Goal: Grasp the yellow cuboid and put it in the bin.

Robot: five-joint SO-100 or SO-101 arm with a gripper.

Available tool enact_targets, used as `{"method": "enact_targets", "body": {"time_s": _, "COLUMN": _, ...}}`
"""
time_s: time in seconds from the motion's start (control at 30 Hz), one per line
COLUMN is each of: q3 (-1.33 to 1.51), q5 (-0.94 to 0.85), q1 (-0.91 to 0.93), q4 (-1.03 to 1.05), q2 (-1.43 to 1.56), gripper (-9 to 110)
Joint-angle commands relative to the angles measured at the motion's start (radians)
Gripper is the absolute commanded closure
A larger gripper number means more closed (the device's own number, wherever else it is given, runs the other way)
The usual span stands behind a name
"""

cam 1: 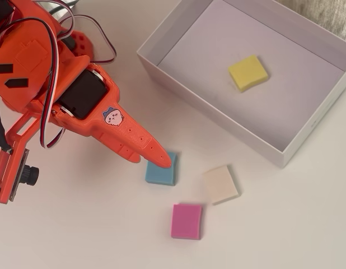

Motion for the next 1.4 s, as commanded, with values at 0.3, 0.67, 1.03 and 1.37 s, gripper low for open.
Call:
{"method": "enact_targets", "body": {"time_s": 0.3, "q3": 0.026, "q5": -0.002, "q1": 0.0, "q4": 0.048, "q2": 0.0, "gripper": 101}}
{"method": "enact_targets", "body": {"time_s": 0.67, "q3": 0.044, "q5": -0.023, "q1": -0.006, "q4": 0.041, "q2": 0.0, "gripper": 110}}
{"method": "enact_targets", "body": {"time_s": 1.03, "q3": 0.048, "q5": -0.015, "q1": -0.005, "q4": 0.038, "q2": 0.0, "gripper": 110}}
{"method": "enact_targets", "body": {"time_s": 1.37, "q3": 0.046, "q5": -0.017, "q1": 0.0, "q4": 0.038, "q2": 0.0, "gripper": 110}}
